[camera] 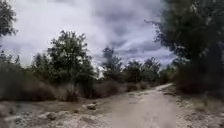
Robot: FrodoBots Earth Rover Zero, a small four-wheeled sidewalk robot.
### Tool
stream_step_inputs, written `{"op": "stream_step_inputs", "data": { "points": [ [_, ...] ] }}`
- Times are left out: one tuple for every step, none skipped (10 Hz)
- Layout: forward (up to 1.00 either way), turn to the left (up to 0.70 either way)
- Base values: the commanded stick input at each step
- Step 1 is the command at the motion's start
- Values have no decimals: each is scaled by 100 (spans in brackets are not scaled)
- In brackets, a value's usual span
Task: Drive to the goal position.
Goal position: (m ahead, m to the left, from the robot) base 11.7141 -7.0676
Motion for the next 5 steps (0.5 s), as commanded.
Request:
{"op": "stream_step_inputs", "data": {
  "points": [
    [85, -34],
    [85, -25],
    [85, 0],
    [85, -15],
    [85, -31]
  ]
}}
